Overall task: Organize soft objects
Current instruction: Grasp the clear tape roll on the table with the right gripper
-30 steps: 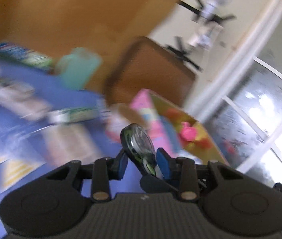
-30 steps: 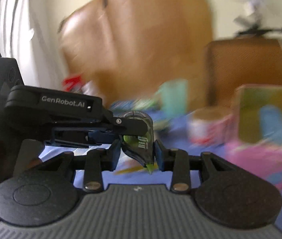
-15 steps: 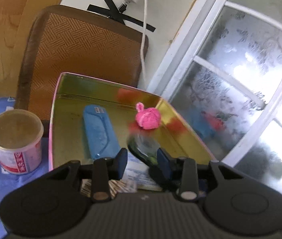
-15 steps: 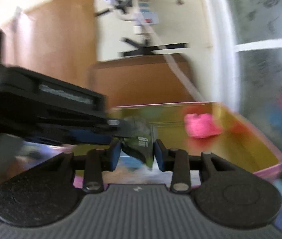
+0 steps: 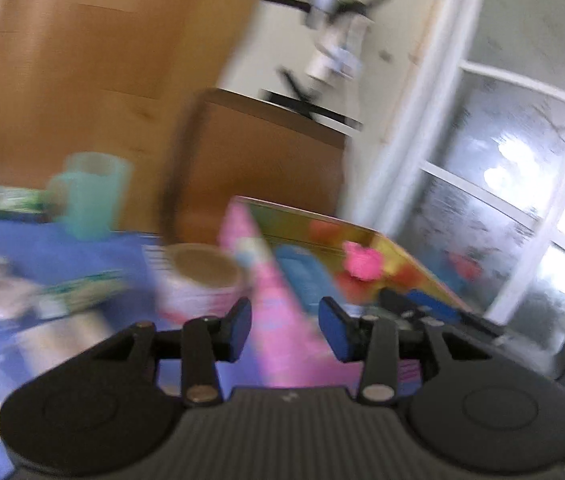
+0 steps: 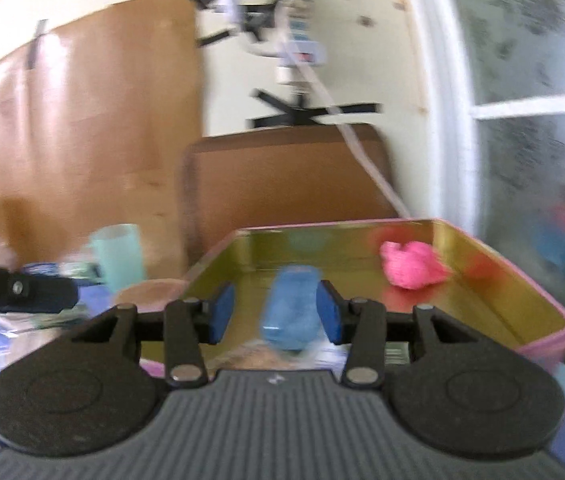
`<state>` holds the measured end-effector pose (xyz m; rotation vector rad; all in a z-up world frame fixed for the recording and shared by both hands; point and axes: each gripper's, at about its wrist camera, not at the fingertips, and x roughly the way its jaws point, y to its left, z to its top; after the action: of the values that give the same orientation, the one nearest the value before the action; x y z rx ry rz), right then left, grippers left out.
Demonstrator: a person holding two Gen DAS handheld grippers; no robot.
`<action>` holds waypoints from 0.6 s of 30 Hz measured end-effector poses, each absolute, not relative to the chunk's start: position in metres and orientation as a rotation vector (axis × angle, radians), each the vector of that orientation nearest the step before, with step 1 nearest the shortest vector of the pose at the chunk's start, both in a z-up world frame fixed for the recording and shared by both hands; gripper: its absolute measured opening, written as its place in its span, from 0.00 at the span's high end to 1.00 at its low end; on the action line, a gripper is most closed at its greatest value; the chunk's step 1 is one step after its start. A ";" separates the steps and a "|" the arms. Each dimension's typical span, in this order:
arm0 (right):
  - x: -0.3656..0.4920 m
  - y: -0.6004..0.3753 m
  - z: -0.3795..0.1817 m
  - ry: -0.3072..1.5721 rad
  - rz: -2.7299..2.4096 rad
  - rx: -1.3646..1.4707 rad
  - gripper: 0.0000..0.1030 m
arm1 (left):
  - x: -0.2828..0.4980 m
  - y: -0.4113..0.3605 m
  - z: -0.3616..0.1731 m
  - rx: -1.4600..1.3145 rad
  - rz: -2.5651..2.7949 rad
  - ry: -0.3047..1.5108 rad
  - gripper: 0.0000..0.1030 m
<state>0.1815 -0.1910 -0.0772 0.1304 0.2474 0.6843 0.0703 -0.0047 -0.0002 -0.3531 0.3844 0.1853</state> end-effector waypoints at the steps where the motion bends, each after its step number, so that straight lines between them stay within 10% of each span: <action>1: 0.176 -0.183 -0.074 0.242 0.717 0.118 0.53 | 0.057 0.007 -0.004 -0.358 0.229 0.379 0.63; 18: 0.114 0.127 -0.038 0.377 1.385 -0.515 0.47 | -0.116 0.139 -0.048 -0.626 0.787 0.126 0.57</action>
<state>0.1142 0.1268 -0.0377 -0.5150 0.3772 1.3845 -0.1158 0.1395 -0.0483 -0.6265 0.1263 0.7868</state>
